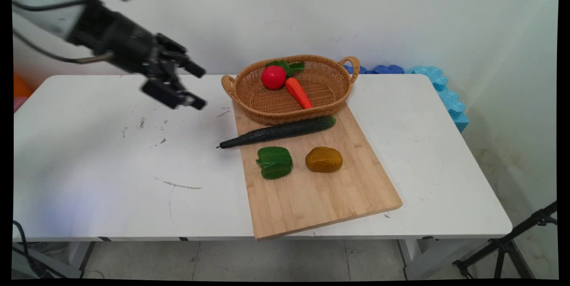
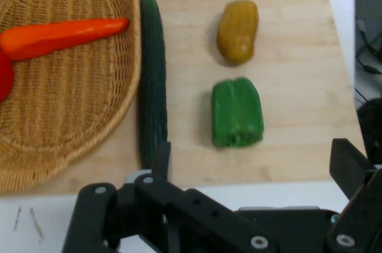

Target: Pick up the potato from the cutting board

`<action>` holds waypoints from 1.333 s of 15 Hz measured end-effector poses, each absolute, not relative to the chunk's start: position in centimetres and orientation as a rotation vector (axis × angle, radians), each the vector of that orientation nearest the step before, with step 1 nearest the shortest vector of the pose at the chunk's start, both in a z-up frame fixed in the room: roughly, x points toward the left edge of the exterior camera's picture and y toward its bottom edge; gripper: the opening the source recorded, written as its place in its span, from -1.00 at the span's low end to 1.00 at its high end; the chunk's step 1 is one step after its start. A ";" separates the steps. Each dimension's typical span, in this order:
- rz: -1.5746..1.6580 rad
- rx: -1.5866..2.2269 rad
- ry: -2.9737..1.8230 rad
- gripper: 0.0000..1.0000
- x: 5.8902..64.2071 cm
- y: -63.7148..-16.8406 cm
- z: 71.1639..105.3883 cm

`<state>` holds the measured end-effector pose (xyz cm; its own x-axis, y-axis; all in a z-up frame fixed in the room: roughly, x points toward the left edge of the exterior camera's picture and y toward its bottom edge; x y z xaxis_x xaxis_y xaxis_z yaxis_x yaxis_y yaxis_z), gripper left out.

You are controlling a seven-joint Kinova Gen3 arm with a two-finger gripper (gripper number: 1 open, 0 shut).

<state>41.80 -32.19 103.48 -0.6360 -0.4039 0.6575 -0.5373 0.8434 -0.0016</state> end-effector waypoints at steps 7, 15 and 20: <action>0.247 0.792 -2.395 1.00 31.9 -37.3 98.4; 0.211 0.825 -2.444 1.00 23.7 -41.6 91.8; 0.204 0.801 -2.479 1.00 19.9 -43.9 88.5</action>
